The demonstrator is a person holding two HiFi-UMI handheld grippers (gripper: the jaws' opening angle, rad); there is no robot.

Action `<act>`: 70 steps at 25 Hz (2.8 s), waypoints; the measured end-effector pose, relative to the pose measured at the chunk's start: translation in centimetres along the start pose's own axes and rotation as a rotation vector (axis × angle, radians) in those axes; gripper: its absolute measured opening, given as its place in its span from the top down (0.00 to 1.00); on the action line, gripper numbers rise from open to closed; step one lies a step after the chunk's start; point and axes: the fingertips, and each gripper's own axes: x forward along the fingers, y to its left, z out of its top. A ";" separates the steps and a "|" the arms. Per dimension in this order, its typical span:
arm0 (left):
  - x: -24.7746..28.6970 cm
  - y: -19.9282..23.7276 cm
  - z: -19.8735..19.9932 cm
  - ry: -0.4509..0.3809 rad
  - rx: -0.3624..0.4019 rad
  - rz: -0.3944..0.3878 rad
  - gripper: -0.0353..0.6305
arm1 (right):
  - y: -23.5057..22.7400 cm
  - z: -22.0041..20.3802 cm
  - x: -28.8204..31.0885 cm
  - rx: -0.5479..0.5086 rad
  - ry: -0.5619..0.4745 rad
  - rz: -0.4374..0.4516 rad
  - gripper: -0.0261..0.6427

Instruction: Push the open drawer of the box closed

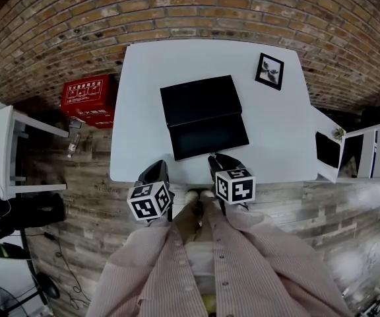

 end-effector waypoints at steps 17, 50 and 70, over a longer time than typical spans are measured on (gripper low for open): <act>1.4 0.0 1.9 -0.013 0.015 -0.014 0.95 | -0.6 1.3 1.2 -0.004 0.005 -0.007 0.85; 3.8 1.2 5.3 -0.041 0.019 0.008 0.95 | -1.3 4.8 4.6 -0.019 0.003 0.016 0.85; 4.8 1.7 6.6 -0.054 0.020 0.019 0.95 | -1.7 6.4 6.1 -0.027 -0.013 0.024 0.85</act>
